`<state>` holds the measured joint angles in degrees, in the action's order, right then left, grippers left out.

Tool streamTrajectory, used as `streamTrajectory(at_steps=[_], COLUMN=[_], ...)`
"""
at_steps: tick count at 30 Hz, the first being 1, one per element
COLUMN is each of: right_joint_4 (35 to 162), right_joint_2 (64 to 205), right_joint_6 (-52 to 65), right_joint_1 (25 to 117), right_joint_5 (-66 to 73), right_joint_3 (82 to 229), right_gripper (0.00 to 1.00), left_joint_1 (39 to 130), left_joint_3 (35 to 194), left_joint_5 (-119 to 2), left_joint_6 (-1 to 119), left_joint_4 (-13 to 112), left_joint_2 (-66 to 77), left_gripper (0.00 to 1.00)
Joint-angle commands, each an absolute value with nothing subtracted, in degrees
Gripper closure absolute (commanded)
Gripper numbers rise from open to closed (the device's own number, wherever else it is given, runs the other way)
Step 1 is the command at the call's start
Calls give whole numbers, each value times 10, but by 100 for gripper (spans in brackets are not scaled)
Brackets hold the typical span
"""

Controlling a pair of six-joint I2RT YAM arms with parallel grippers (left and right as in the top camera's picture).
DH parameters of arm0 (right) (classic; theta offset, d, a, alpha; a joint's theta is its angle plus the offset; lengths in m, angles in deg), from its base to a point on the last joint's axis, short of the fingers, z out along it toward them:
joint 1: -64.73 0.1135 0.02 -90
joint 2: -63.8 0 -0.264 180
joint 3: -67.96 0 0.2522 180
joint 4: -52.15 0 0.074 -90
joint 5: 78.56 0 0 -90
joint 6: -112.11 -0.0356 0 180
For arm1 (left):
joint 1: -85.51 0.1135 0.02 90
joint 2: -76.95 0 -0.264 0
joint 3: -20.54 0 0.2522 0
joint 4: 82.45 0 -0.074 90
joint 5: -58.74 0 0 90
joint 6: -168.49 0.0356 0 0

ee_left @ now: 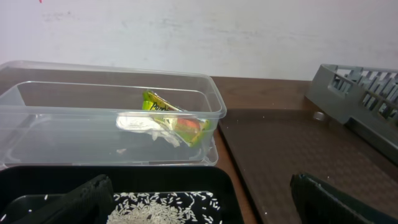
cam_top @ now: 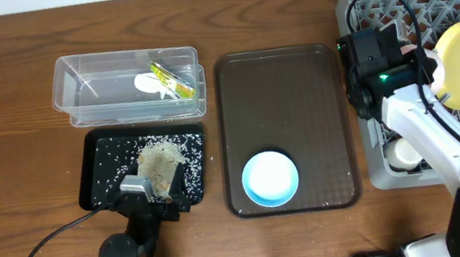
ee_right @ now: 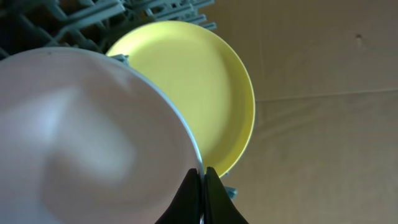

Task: Sort waste into correct bins and load items into the dishwasher rack
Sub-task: 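Lift the pink bowl and set it upright in the dish rack, then release the pink bowl and move the right gripper to the blue bowl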

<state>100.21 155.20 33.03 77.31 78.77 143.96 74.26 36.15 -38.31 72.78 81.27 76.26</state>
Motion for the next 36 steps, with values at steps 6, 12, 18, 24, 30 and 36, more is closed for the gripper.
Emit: streamTrajectory(at_steps=[6, 12, 18, 24, 30, 36], right_joint_4=[966, 966, 982, 1027, 1090, 1161], right_joint_2=[1564, 1564, 1572, 1586, 1585, 1580], right_joint_6=[365, 365, 354, 315, 244, 143], right_joint_1=[775, 775, 779, 802, 844, 883], right_joint_5=[875, 825, 810, 810, 788, 731], right_joint_3=[1439, 1439, 1438, 1437, 1437, 1438], right_gripper=[99, 99, 99, 99, 85, 77], left_joint_1=[746, 746, 746, 746, 746, 746], left_joint_3=[345, 345, 345, 345, 345, 345], left_joint_5=[-381, -381, -381, -381, -380, -381], left_joint_6=[735, 735, 735, 735, 735, 735], left_joint_4=[805, 805, 805, 805, 805, 805], left_joint_2=[767, 767, 767, 767, 767, 767], left_gripper=[7, 7, 7, 7, 7, 7])
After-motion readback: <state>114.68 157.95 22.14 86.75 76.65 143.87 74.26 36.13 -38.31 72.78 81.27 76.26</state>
